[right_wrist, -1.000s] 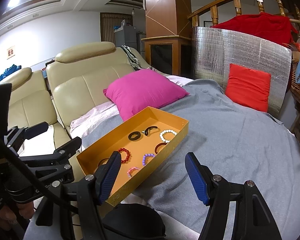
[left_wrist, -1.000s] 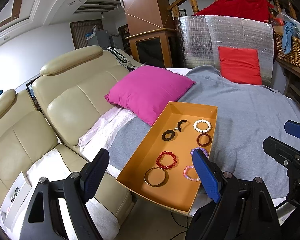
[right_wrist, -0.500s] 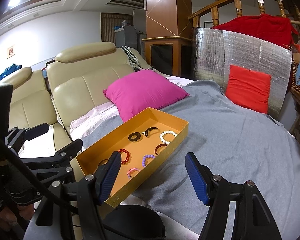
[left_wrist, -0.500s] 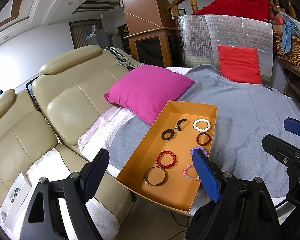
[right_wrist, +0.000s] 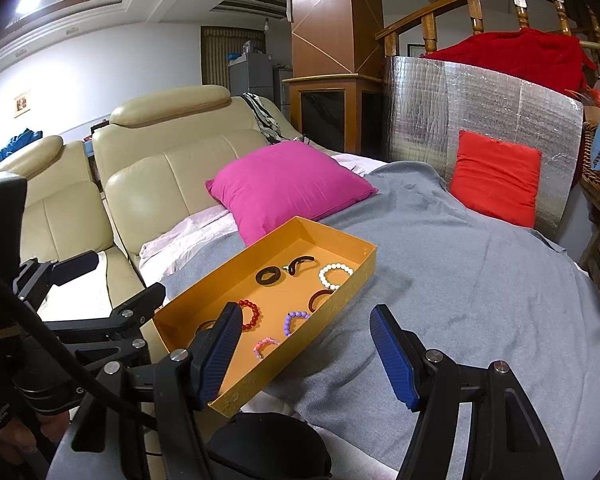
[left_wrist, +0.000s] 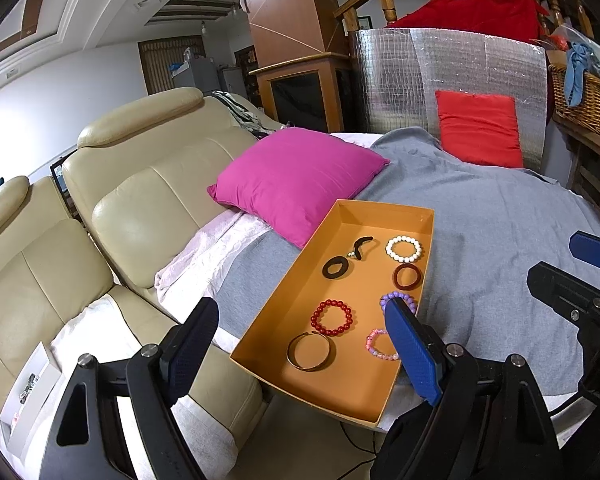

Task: Organize jewelry

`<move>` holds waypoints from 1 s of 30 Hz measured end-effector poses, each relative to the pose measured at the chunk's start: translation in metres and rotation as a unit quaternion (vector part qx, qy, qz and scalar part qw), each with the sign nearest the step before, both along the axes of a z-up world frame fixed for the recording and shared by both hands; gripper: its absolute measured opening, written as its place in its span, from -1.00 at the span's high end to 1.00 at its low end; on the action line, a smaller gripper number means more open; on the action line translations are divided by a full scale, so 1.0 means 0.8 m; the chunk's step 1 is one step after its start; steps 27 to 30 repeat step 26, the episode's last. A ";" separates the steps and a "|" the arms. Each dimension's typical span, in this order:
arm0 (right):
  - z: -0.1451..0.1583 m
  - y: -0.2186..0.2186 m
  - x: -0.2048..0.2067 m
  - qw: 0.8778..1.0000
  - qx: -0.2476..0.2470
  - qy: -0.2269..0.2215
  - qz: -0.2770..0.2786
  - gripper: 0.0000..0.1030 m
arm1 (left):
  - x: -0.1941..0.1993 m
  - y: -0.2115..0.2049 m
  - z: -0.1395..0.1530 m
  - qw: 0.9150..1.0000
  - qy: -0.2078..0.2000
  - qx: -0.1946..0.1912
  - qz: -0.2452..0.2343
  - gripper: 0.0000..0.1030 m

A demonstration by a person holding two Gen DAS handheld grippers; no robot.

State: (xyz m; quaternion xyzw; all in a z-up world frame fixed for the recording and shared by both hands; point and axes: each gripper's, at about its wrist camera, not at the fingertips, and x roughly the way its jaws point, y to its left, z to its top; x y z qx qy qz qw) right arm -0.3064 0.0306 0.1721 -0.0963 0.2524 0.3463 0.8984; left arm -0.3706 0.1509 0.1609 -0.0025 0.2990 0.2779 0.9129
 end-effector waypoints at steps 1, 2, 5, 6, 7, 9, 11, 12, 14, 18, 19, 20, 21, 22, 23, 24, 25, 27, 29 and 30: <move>0.000 0.000 0.000 1.000 0.000 0.001 0.000 -0.36 | 0.000 0.001 0.000 1.000 0.000 -0.001 0.000 -0.66; 0.000 0.001 0.001 1.000 0.000 0.002 0.001 -0.36 | 0.001 0.001 0.000 1.000 0.000 -0.001 0.000 -0.66; 0.000 0.001 0.005 1.000 0.001 0.005 0.000 -0.36 | 0.002 0.003 0.000 1.000 0.000 -0.003 0.000 -0.66; 0.000 0.002 0.007 1.000 0.001 0.006 0.001 -0.36 | 0.003 0.003 -0.001 1.000 0.000 -0.003 0.001 -0.66; -0.001 0.003 0.009 1.000 0.000 0.008 0.001 -0.36 | 0.003 0.004 -0.001 1.000 0.000 -0.002 0.001 -0.66; -0.002 0.005 0.013 1.000 0.000 0.009 0.001 -0.36 | 0.006 0.006 -0.002 1.000 0.002 -0.004 0.003 -0.66; -0.003 0.006 0.017 1.000 -0.001 0.009 0.002 -0.36 | 0.009 0.006 -0.004 1.000 0.005 -0.003 0.004 -0.66; -0.003 0.007 0.018 1.000 -0.001 0.009 0.002 -0.36 | 0.011 0.007 -0.004 1.000 0.006 -0.003 0.005 -0.66; -0.003 0.007 0.022 1.000 0.000 0.008 0.002 -0.36 | 0.014 0.006 -0.006 1.000 0.009 -0.001 0.004 -0.66; -0.004 -0.002 0.034 1.000 0.008 0.012 -0.004 -0.36 | 0.024 0.002 -0.008 1.000 0.017 0.008 0.003 -0.66; -0.005 -0.006 0.038 1.000 0.012 0.015 -0.007 -0.36 | 0.028 -0.001 -0.008 1.000 0.018 0.010 0.003 -0.66; -0.005 -0.012 0.044 1.000 0.017 0.017 -0.011 -0.36 | 0.033 -0.004 -0.009 1.000 0.020 0.013 0.001 -0.66; -0.005 -0.019 0.051 0.999 0.021 0.019 -0.017 -0.36 | 0.037 -0.007 -0.009 1.000 0.021 0.015 -0.002 -0.66; -0.006 -0.028 0.058 0.999 0.025 0.021 -0.025 -0.36 | 0.044 -0.013 -0.008 1.000 0.023 0.018 -0.008 -0.66; -0.007 -0.037 0.066 0.999 0.029 0.023 -0.033 -0.36 | 0.053 -0.019 -0.007 0.999 0.025 0.021 -0.015 -0.66; -0.007 -0.046 0.073 0.998 0.031 0.024 -0.040 -0.39 | 0.063 -0.028 -0.007 0.999 0.027 0.024 -0.024 -0.66; -0.009 -0.058 0.083 0.998 0.033 0.026 -0.050 -0.42 | 0.071 -0.035 -0.006 0.999 0.028 0.025 -0.033 -0.66; -0.012 -0.073 0.096 0.997 0.036 0.026 -0.066 -0.44 | 0.088 -0.049 -0.007 0.998 0.032 0.023 -0.053 -0.66; -0.012 -0.073 0.096 0.997 0.036 0.026 -0.066 -0.44 | 0.088 -0.049 -0.007 0.998 0.032 0.023 -0.053 -0.66; -0.012 -0.073 0.096 0.997 0.036 0.026 -0.066 -0.44 | 0.088 -0.049 -0.007 0.998 0.032 0.023 -0.053 -0.66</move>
